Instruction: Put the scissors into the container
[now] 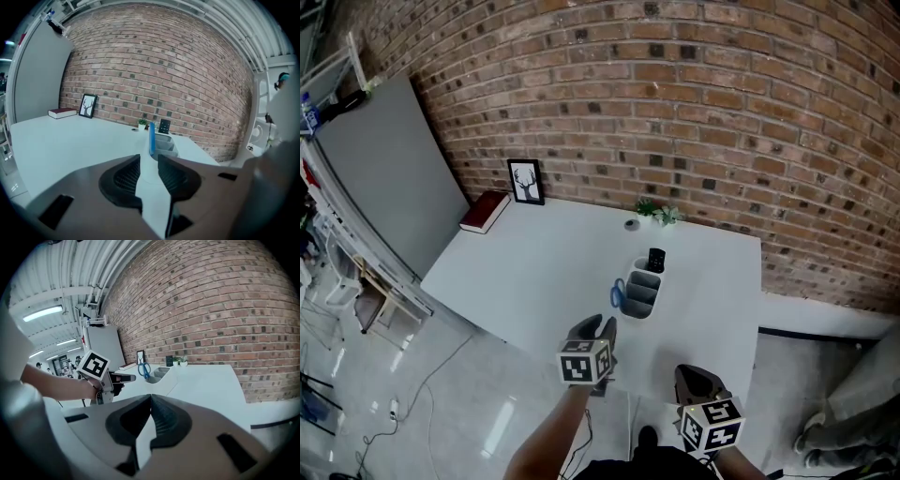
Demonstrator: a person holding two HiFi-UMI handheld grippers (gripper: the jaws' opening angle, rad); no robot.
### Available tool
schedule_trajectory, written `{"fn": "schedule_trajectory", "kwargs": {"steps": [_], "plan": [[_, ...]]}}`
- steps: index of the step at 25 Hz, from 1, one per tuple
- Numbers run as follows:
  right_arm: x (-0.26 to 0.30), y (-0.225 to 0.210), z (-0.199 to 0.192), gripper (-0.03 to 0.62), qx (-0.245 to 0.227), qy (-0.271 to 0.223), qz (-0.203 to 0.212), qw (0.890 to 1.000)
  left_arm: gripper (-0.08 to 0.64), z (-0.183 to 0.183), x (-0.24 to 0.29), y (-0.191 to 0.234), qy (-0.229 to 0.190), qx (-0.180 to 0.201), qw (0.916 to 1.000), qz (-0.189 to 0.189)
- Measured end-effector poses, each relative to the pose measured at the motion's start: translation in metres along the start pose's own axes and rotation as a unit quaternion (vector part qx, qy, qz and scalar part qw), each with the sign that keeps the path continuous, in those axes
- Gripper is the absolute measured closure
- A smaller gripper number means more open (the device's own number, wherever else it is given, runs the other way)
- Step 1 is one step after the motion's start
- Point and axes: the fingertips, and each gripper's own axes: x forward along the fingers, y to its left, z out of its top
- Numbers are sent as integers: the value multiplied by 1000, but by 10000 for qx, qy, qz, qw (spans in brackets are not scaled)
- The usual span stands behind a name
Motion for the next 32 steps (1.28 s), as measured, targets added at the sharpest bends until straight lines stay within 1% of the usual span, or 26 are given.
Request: {"fn": "schedule_trajectory", "kwargs": {"steps": [8,12,22,25,29,32], "plan": [[3,10,0,592,-61,10,115,9999,458,-27,-25,11,145,57,9996,243],[5,13,0,592,-85,22,152,9998,476,-39,-36,16,202,1,9992,339],[7,15,-3,592,-84,67,184,9998,497,-62,-63,20,318,-23,9986,427],[7,16,-4,592,-100,94,208,9997,507,-65,-74,19,293,-89,9985,448],[7,18,-6,592,-119,92,238,9996,514,-70,-87,15,273,-50,9985,461],[6,19,-7,592,-124,98,250,9996,518,-73,-98,12,229,-114,9986,463]]}}
